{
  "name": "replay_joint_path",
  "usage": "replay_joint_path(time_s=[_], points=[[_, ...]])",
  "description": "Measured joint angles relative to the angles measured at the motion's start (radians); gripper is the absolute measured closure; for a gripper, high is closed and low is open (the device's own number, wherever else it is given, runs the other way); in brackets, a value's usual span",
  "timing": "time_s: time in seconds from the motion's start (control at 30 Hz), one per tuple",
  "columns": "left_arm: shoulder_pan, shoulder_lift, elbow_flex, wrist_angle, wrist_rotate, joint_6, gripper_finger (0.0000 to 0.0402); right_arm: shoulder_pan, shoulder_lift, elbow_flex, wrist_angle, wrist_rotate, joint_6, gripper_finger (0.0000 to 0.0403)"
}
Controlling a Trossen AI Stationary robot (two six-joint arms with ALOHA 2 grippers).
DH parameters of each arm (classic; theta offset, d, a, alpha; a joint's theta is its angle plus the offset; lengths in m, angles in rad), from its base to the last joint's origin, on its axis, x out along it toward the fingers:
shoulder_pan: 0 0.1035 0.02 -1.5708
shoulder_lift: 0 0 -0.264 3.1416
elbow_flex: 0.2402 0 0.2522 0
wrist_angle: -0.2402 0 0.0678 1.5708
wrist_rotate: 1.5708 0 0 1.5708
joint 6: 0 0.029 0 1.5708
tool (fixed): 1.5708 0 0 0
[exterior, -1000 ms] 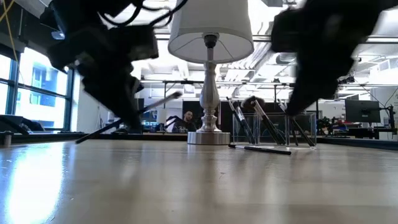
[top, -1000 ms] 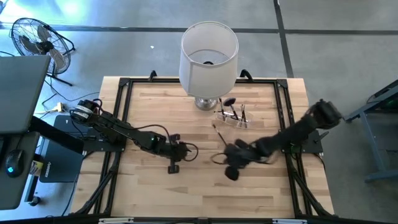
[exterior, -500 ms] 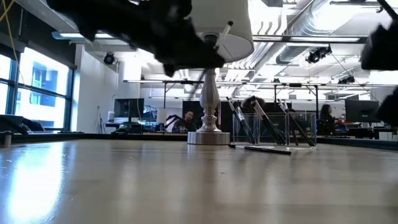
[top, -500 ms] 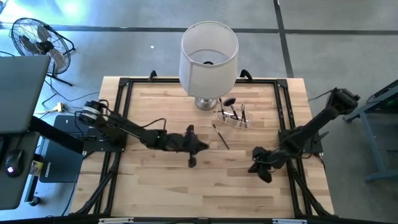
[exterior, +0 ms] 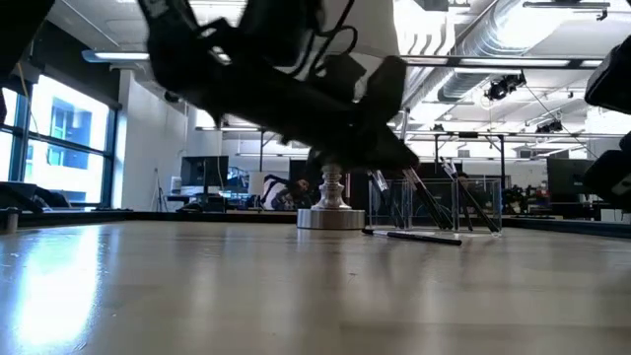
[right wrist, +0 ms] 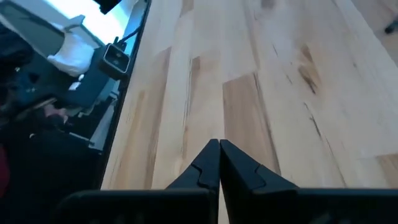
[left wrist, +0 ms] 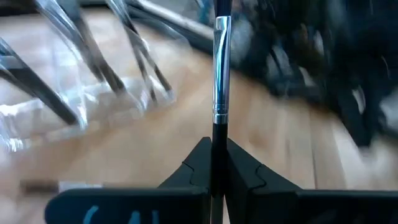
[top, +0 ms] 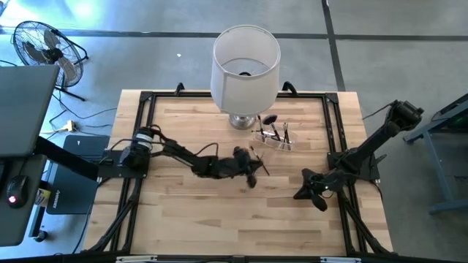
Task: Put items in baskets/containers
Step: Put the eyeshadow brush into the transparent organizer
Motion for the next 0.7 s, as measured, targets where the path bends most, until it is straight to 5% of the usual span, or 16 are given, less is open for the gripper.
replay_joint_path(time_s=[0.43,0.7], points=[[0.152,0.035,0.045,0.005,-0.097,-0.262,0.0391,0.000,0.000,0.000,0.045,-0.054,-0.080,0.0401],[0.170,0.033,0.045,0.105,-0.313,-0.250,0.0391,0.000,0.000,0.000,0.076,-0.040,-0.095,0.0402]])
